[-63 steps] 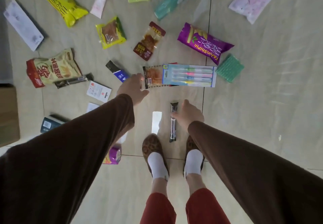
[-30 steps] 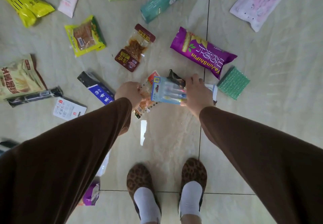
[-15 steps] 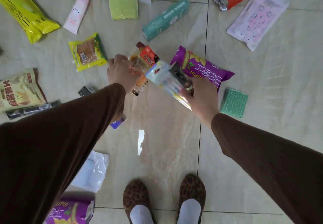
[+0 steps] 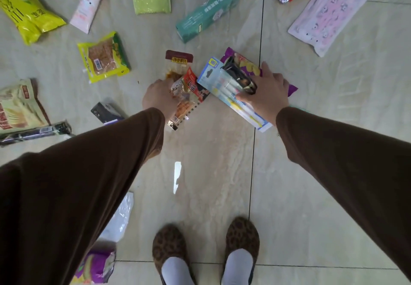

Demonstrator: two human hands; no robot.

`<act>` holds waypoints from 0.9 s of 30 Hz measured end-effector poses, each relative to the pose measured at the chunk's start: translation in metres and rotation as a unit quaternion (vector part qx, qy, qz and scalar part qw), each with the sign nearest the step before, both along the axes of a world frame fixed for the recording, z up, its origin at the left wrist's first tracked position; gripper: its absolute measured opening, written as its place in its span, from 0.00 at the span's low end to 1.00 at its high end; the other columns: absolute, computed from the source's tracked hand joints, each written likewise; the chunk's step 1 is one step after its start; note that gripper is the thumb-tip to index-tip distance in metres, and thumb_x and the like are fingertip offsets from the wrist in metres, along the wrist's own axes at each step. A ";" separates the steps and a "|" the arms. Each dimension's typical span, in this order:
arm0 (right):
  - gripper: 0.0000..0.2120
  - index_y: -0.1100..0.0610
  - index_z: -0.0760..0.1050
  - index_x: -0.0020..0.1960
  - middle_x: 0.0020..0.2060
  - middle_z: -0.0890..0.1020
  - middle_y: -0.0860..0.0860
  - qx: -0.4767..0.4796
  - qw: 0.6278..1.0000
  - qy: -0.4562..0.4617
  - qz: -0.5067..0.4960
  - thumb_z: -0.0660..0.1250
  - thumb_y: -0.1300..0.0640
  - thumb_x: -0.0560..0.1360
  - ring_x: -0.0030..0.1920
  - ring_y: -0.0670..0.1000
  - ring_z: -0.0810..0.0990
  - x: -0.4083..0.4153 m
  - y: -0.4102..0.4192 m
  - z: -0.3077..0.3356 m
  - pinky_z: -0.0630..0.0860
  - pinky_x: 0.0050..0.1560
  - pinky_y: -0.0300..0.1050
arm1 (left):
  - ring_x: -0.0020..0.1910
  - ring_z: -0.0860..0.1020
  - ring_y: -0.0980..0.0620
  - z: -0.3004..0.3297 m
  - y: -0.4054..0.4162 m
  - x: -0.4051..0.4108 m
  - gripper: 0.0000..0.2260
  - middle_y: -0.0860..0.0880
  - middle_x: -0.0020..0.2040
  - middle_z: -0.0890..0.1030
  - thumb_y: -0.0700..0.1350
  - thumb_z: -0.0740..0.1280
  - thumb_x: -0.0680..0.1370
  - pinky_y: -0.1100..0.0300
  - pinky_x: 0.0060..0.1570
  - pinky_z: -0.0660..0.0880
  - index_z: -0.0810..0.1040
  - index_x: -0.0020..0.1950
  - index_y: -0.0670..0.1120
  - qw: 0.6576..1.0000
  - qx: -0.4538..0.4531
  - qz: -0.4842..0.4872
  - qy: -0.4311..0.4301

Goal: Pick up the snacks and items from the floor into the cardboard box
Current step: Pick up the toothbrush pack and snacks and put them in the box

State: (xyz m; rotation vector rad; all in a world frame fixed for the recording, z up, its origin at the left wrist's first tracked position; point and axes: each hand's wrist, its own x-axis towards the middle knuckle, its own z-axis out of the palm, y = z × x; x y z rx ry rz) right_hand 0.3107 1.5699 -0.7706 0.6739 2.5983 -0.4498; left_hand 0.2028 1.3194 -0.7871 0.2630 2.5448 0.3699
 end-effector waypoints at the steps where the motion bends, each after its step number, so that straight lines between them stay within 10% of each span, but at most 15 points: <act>1: 0.26 0.51 0.80 0.64 0.74 0.71 0.57 0.011 1.000 0.004 0.002 0.71 0.35 0.73 0.68 0.65 0.70 0.000 -0.002 0.001 0.64 0.69 0.58 | 0.61 0.78 0.40 0.004 -0.001 0.004 0.17 0.44 0.63 0.80 0.46 0.69 0.78 0.48 0.56 0.76 0.75 0.67 0.46 1.000 0.015 0.017 -0.004; 8: 0.13 0.52 0.82 0.49 0.42 0.84 0.55 -0.174 0.964 0.024 -0.198 0.74 0.43 0.74 0.49 0.59 0.80 0.030 -0.040 0.031 0.72 0.47 0.47 | 0.50 0.81 0.40 0.041 -0.023 0.050 0.14 0.45 0.53 0.81 0.40 0.66 0.77 0.47 0.50 0.80 0.67 0.58 0.54 0.987 0.092 0.124 -0.040; 11: 0.11 0.54 0.80 0.43 0.31 0.79 0.48 -0.267 0.925 0.039 -0.268 0.76 0.48 0.75 0.33 0.52 0.76 0.063 -0.065 0.067 0.69 0.36 0.43 | 0.53 0.81 0.38 0.080 -0.036 0.081 0.27 0.42 0.61 0.79 0.41 0.65 0.80 0.45 0.55 0.79 0.58 0.74 0.58 0.978 0.112 0.169 -0.053; 14: 0.11 0.54 0.80 0.39 0.29 0.80 0.46 -0.289 0.917 0.026 -0.272 0.76 0.49 0.75 0.29 0.48 0.75 0.084 -0.095 0.111 0.70 0.33 0.42 | 0.62 0.78 0.38 0.127 -0.058 0.106 0.32 0.42 0.74 0.72 0.44 0.64 0.83 0.48 0.59 0.74 0.51 0.82 0.51 0.980 0.062 0.181 -0.059; 18: 0.09 0.50 0.80 0.41 0.31 0.81 0.46 -0.318 0.917 0.015 -0.239 0.76 0.47 0.75 0.31 0.48 0.77 0.095 -0.138 0.174 0.72 0.36 0.43 | 0.52 0.80 0.45 0.187 -0.101 0.132 0.13 0.47 0.54 0.82 0.46 0.66 0.80 0.60 0.44 0.72 0.76 0.64 0.46 0.955 0.098 0.276 -0.054; 27: 0.10 0.51 0.85 0.50 0.43 0.88 0.46 -0.354 0.918 0.007 -0.181 0.77 0.46 0.74 0.46 0.50 0.87 0.109 -0.251 0.273 0.84 0.53 0.50 | 0.36 0.79 0.62 0.300 -0.227 0.190 0.11 0.51 0.47 0.84 0.45 0.71 0.77 0.73 0.27 0.70 0.80 0.60 0.48 0.888 0.184 0.419 -0.048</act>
